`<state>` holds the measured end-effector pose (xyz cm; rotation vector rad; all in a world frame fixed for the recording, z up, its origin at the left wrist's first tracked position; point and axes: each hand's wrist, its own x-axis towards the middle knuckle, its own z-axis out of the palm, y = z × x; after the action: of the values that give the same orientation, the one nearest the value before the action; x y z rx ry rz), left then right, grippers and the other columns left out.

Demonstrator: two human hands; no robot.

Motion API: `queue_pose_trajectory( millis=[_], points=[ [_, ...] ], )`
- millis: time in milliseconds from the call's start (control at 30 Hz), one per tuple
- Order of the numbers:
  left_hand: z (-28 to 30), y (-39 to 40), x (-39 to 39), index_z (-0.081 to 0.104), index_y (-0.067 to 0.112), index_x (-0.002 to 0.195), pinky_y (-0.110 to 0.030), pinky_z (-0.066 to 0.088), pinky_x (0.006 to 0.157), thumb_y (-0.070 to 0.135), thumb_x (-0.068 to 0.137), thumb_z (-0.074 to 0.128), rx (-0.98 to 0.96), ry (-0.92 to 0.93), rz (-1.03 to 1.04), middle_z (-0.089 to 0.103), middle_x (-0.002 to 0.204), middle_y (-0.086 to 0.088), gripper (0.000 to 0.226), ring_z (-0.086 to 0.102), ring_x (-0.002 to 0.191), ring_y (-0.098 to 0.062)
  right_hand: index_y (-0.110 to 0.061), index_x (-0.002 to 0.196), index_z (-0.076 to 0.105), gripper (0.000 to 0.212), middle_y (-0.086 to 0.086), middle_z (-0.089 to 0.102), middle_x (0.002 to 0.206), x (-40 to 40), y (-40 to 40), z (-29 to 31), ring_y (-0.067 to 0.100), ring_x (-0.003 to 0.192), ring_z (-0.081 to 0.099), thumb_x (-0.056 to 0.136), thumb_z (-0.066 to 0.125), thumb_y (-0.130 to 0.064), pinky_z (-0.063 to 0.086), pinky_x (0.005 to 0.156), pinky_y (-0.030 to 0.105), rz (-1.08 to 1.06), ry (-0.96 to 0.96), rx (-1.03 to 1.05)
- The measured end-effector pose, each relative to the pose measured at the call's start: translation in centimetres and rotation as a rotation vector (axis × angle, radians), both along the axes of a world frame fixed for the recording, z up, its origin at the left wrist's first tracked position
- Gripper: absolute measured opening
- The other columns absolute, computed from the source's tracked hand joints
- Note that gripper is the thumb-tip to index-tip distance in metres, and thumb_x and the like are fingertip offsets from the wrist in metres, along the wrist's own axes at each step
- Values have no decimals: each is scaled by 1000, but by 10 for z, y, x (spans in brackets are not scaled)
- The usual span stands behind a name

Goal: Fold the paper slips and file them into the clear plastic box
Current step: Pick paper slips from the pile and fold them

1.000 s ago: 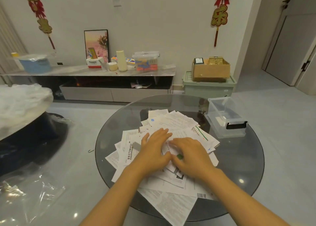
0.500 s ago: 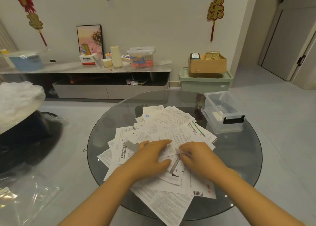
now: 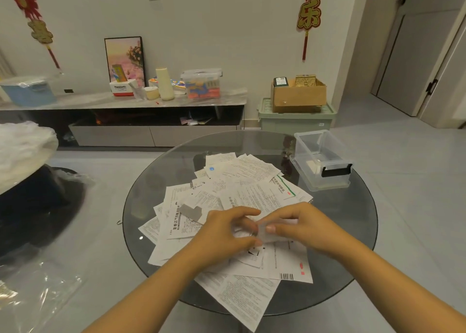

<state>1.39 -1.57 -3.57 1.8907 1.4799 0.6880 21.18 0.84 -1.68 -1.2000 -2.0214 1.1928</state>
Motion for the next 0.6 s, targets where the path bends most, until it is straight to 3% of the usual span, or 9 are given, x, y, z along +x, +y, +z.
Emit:
queue_pose_trajectory(
  millis=[67, 233, 300, 433, 533, 600],
  points=[
    [-5, 2, 6, 55, 53, 101, -46, 44, 96, 49, 65, 70, -13, -28, 31, 70, 84, 25, 40, 59, 101, -21, -35, 94, 73, 20, -23, 67, 102, 0, 0, -1, -14, 95, 56, 82, 69, -19, 41, 78, 10, -28, 7, -6],
    [-15, 9, 20, 63, 39, 91, -48, 46, 91, 31, 77, 71, -29, -77, 125, 70, 66, 13, 18, 60, 86, -14, -33, 101, 66, 28, -21, 62, 99, 4, 2, -6, -1, 87, 58, 79, 72, -18, 46, 71, 14, -163, -139, 6],
    [-18, 11, 22, 61, 38, 92, -45, 47, 89, 30, 79, 70, -38, -51, 168, 69, 64, 14, 18, 59, 92, -19, -34, 109, 59, 38, -19, 56, 97, 6, 2, -11, -2, 81, 55, 77, 73, -19, 42, 61, 8, -240, -247, 39],
    [-22, 9, 29, 53, 40, 115, -34, 44, 90, 30, 79, 71, 25, 15, 214, 65, 68, 20, 41, 55, 98, -18, -31, 127, 46, 61, -10, 56, 84, 8, 3, -21, 4, 69, 54, 75, 75, -19, 39, 52, 7, -322, -293, 27],
    [-22, 7, 33, 34, 38, 136, -27, 34, 92, 32, 80, 71, 87, 121, 227, 60, 83, 18, 68, 51, 100, -15, -32, 134, 39, 69, -7, 54, 95, 6, 2, -26, 4, 73, 52, 76, 75, -19, 41, 64, 12, -311, -337, 74],
    [-20, 6, 33, 28, 38, 139, -27, 33, 96, 33, 80, 71, 150, 184, 249, 49, 100, 17, 73, 46, 103, -14, -36, 127, 45, 58, -8, 47, 111, 8, 0, -28, 4, 87, 48, 78, 74, -24, 41, 77, 15, -292, -412, 178]
  ],
)
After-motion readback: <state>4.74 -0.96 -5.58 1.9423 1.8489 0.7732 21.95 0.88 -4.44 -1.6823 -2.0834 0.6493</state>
